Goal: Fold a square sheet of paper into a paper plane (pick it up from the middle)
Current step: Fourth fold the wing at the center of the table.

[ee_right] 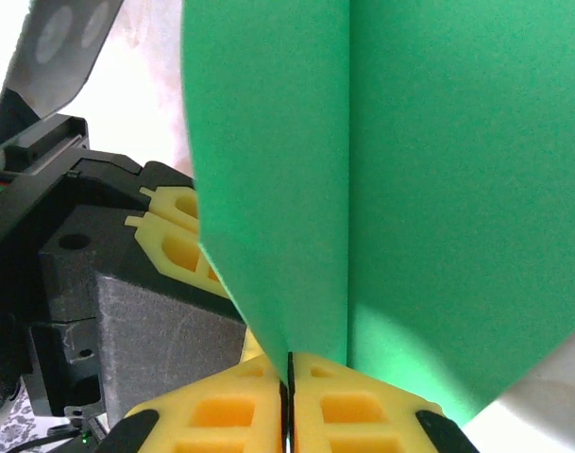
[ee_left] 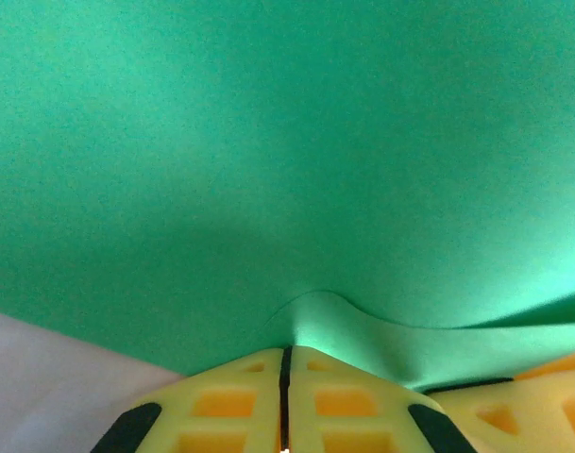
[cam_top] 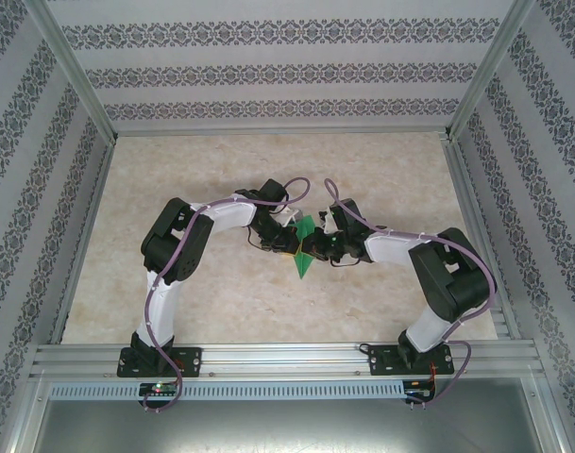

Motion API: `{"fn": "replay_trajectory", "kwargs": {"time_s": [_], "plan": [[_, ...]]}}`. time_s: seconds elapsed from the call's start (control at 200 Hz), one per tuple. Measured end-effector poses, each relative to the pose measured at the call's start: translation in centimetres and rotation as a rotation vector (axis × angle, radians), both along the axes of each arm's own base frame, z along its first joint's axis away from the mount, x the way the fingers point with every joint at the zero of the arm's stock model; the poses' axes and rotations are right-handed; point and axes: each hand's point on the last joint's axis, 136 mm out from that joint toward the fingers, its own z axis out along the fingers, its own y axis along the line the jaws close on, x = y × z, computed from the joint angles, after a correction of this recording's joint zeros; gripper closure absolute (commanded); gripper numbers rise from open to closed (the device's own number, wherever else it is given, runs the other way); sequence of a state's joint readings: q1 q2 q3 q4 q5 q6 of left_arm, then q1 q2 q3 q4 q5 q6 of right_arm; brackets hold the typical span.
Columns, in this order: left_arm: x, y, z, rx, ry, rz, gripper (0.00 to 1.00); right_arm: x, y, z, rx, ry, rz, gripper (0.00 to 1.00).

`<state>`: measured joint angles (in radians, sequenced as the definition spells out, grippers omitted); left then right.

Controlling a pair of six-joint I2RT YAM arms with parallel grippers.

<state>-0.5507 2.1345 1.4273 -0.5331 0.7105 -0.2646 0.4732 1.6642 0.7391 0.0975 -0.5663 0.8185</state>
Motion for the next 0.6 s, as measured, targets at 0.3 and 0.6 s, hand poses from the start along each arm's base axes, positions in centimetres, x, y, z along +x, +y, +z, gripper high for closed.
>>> {"fn": "replay_trajectory", "kwargs": {"time_s": [0.3,0.6], "plan": [[0.0,0.0,0.1,-0.001,-0.002,0.000,0.93,0.1,0.2,-1.1,0.007,0.029,-0.007,0.90],[-0.1,0.1,0.2,0.001,-0.008,0.002,0.95,0.2,0.2,-1.5,0.003,0.036,-0.008,0.91]]}}
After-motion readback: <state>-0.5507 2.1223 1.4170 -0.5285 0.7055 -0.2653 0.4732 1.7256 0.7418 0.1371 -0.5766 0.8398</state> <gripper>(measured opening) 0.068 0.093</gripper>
